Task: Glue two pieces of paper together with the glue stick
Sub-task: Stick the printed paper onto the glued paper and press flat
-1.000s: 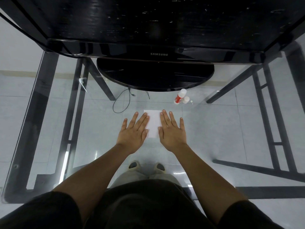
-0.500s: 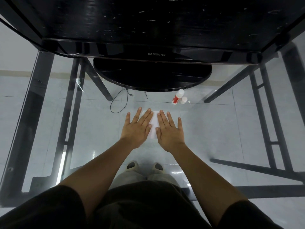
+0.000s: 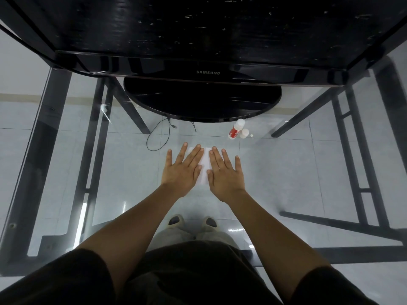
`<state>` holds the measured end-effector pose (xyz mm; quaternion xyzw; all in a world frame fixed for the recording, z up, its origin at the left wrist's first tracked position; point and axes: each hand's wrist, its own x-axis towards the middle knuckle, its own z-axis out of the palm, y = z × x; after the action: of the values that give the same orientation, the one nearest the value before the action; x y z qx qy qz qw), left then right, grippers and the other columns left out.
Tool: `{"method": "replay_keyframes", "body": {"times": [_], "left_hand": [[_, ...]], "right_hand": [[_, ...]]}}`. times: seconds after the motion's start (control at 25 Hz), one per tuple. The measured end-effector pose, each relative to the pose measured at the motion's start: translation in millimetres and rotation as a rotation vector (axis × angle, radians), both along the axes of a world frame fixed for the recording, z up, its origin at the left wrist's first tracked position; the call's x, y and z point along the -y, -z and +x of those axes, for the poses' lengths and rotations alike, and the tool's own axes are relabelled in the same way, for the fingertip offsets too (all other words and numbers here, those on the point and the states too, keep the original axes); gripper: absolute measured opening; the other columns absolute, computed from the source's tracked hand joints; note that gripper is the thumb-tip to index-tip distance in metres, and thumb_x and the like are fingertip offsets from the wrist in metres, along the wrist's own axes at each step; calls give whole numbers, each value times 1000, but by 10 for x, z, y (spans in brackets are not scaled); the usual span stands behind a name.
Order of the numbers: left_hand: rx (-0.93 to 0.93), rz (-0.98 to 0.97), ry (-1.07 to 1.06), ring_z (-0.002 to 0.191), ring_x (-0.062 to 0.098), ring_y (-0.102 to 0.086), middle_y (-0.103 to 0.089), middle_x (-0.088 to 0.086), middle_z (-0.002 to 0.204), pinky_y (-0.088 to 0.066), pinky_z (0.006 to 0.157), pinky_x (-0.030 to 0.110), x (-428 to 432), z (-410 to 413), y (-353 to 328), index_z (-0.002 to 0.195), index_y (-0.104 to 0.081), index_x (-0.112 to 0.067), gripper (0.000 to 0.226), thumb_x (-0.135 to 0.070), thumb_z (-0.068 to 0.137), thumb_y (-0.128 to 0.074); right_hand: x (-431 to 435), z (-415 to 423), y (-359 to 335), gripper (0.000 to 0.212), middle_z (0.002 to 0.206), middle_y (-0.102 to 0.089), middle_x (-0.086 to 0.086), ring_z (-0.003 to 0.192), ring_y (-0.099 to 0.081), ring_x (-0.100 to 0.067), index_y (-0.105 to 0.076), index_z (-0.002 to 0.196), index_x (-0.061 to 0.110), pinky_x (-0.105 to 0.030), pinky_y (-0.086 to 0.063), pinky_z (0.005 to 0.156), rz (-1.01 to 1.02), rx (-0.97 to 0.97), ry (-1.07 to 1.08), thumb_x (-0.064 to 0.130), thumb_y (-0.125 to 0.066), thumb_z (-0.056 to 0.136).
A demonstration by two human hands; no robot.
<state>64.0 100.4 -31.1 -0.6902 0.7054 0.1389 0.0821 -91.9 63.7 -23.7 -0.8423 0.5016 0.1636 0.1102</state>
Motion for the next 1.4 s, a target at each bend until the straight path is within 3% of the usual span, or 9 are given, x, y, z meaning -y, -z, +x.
{"method": "replay_keyframes", "body": {"times": [0.32, 0.52, 0.92, 1.2, 1.4], "left_hand": [[9, 4, -47, 139, 20, 26, 18, -7, 156, 14, 108, 49, -30, 85, -27, 132, 37, -28, 55, -49, 86, 14], [-32, 35, -36, 128, 13, 39, 21, -8, 155, 14, 108, 48, -233, 9, 37, 127, 43, -31, 57, -53, 88, 8], [-20, 38, -78, 134, 17, 30, 23, 1, 155, 12, 110, 42, -239, -18, 10, 134, 33, -19, 59, -47, 93, 1], [-65, 85, -33, 144, 24, 9, 10, 5, 158, -6, 116, 44, -126, 0, -94, 145, 10, -12, 60, -41, 98, -13], [-174, 70, -74, 144, 22, 8, 13, 5, 157, -7, 116, 42, -164, -4, -170, 145, 12, -12, 60, -38, 98, -15]], "right_hand": [[-4, 10, -24, 61, 159, 11, -1, 146, 11, -25, 10, 147, 20, -47, 10, 114, 8, 14, 1, 47, -13, 97], [-13, 5, -7, 62, 159, 12, 0, 145, 11, -25, 11, 147, 21, -47, 11, 114, 1, 21, 11, 48, -12, 97], [-40, 17, 4, 62, 158, 15, -4, 145, 12, -25, 15, 146, 17, -45, 11, 113, -11, -3, 2, 46, -11, 98], [-5, 4, -29, 63, 159, 11, -4, 146, 9, -24, 11, 147, 15, -46, 7, 115, 13, 26, -9, 48, -10, 97], [22, -115, -95, 65, 159, 11, -2, 146, 10, -21, 11, 147, 17, -41, 13, 112, 5, 91, -3, 52, -8, 95]]}}
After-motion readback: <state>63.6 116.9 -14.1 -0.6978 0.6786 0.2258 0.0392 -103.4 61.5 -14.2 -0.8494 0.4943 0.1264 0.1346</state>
